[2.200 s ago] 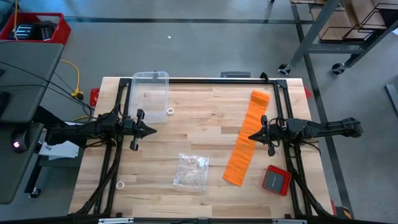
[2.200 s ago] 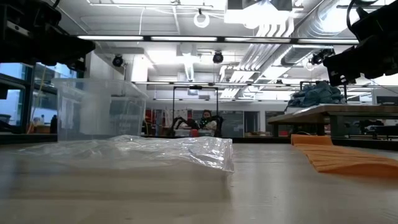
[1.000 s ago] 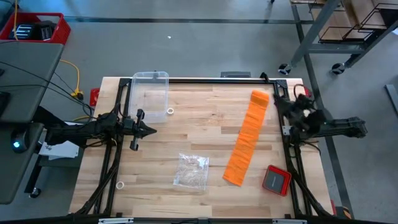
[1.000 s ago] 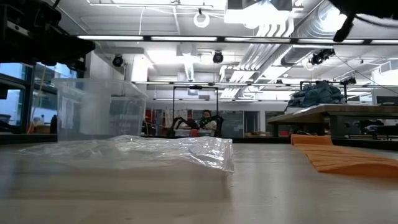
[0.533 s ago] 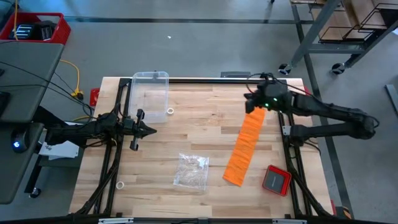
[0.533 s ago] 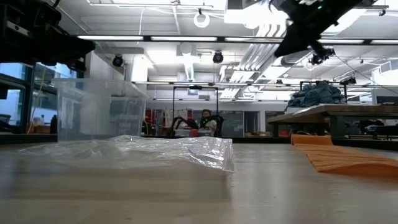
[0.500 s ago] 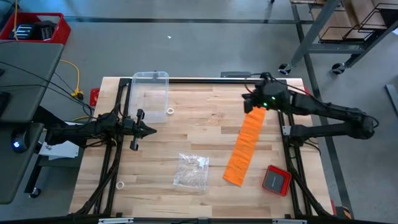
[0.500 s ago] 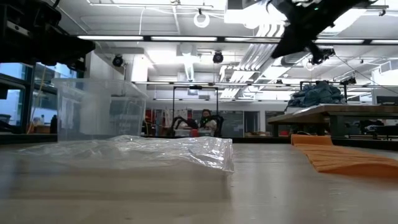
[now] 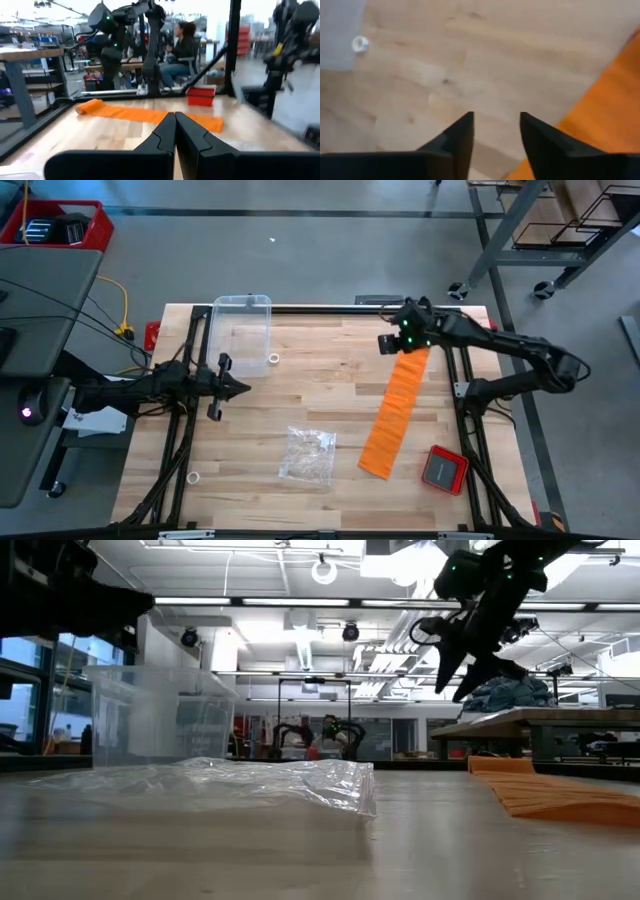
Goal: Roll bandage
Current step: Roll the orange bandage
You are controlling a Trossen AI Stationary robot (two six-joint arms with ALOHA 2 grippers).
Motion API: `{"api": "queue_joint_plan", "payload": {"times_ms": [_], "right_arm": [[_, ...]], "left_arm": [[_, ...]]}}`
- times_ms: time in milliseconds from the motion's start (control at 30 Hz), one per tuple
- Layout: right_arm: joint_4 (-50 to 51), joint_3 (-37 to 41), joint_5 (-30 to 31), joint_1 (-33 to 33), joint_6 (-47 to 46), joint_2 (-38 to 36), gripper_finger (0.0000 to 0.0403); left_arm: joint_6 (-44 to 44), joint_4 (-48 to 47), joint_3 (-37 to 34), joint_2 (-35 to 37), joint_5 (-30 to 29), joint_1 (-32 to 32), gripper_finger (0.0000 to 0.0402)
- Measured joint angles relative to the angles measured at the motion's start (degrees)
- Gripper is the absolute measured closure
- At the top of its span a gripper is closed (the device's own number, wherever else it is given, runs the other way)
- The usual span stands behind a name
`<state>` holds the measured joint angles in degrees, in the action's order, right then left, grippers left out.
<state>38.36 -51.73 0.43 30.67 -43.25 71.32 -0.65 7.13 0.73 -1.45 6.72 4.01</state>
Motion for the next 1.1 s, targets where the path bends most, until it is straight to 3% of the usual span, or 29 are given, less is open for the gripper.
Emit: {"api": "queue_joint_plan", "payload": {"times_ms": [100,167,267,333,400,467,633,867,1100], "right_arm": [[4.11,-5.20,1.13,3.97,4.50,2.76,0.0216],[9.37,-9.21,1.20,7.90,7.14,5.61,0.0214],[16.31,-14.05,-0.32,14.01,12.28,10.90,0.0219],[18.60,-16.37,-1.99,17.24,17.70,13.98,0.0222],[20.70,-18.07,-2.38,19.73,22.95,16.53,0.0225],[20.62,-19.19,-1.89,21.86,27.37,18.22,0.0226],[21.22,-19.77,0.02,27.14,34.29,21.95,0.0226],[22.16,-19.73,1.30,30.12,43.55,27.34,0.0226],[19.63,-19.67,4.29,30.21,46.83,33.20,0.0226]], "left_arm": [[-8.28,6.63,0.00,-0.52,-2.93,0.12,0.0401],[-12.90,12.95,0.00,-1.00,-7.98,0.11,0.0401],[-22.05,20.52,0.02,-2.27,-21.97,0.09,0.0401],[-32.09,22.44,0.02,-3.39,-33.23,0.11,0.0401],[-41.50,22.65,0.02,-4.75,-40.64,0.13,0.0401],[-46.10,22.69,0.02,-6.49,-41.33,0.11,0.0401],[-48.13,22.56,2.24,-13.48,-35.81,0.10,0.0401],[-32.13,22.74,11.49,-28.23,-32.81,0.11,0.0401],[-31.34,22.56,18.37,-42.78,-32.72,0.87,0.0401]]}}
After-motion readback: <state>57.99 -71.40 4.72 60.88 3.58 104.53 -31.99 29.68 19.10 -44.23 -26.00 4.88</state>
